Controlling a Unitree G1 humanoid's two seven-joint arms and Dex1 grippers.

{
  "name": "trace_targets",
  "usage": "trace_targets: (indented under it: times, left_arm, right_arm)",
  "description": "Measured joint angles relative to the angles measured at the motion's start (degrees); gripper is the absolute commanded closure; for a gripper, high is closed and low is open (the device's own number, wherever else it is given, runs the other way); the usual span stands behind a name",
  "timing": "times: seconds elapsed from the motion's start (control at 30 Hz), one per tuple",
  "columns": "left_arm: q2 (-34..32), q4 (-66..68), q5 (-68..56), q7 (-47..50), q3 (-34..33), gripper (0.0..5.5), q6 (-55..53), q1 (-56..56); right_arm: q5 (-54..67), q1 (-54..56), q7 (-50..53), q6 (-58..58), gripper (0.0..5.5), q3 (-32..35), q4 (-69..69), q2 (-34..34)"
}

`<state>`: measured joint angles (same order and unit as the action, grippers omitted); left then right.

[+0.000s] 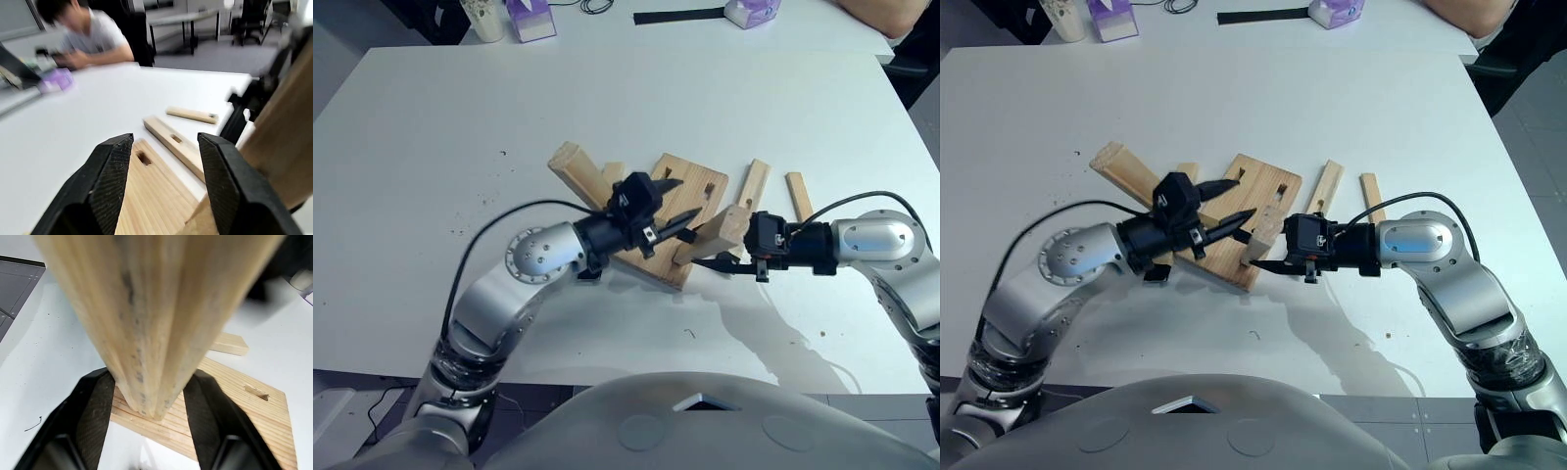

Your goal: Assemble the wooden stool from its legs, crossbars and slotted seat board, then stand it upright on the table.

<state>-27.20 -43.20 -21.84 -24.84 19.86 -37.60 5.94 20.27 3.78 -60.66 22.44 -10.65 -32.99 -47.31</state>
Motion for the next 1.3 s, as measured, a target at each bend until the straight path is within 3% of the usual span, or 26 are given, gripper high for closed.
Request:
trace_targets:
  times: [0.2,0.5,0.67,0.77,0.9,1.03,1.17,1.3]
  left_arm:
    - [1.7,2.9,1.4,-0.2,0.6,3.06,2.6,0.5]
    - [4.1,3.2,-19.3,2.6,-22.1,3.06,-8.6,21.5]
    - [-5.2,13.2,-20.0,4.6,-31.4,3.25,-12.8,33.8]
    - [-12.6,21.4,-12.9,1.3,-31.5,3.63,-8.9,31.7]
    - [-20.3,28.8,-1.8,-7.7,-28.8,4.07,3.6,18.3]
    - [-19.3,26.9,0.9,-12.2,-25.7,4.07,9.9,6.0]
    - [-15.0,20.6,1.6,-12.2,-21.3,4.07,11.2,2.9]
    - [-13.5,15.3,0.1,-11.8,-20.9,4.07,9.4,2.5]
  right_arm:
    - [0.0,0.2,-0.3,0.0,3.36,0.0,0.1,0.1]
    - [0.1,-0.7,0.7,0.0,3.36,0.7,-0.4,0.1]
    - [0.3,-3.9,2.5,0.2,3.36,2.2,-2.6,0.1]
    - [0.4,-5.4,3.6,0.4,3.36,2.8,-3.7,0.2]
    - [0.7,-7.0,4.6,0.7,3.36,3.7,-4.7,0.2]
    - [1.1,-7.1,4.9,1.1,3.36,3.9,-4.9,0.1]
    - [1.3,-6.2,4.6,1.6,3.36,3.6,-4.8,0.1]
    - [1.4,-5.2,4.1,2.0,3.36,3.3,-4.6,0.1]
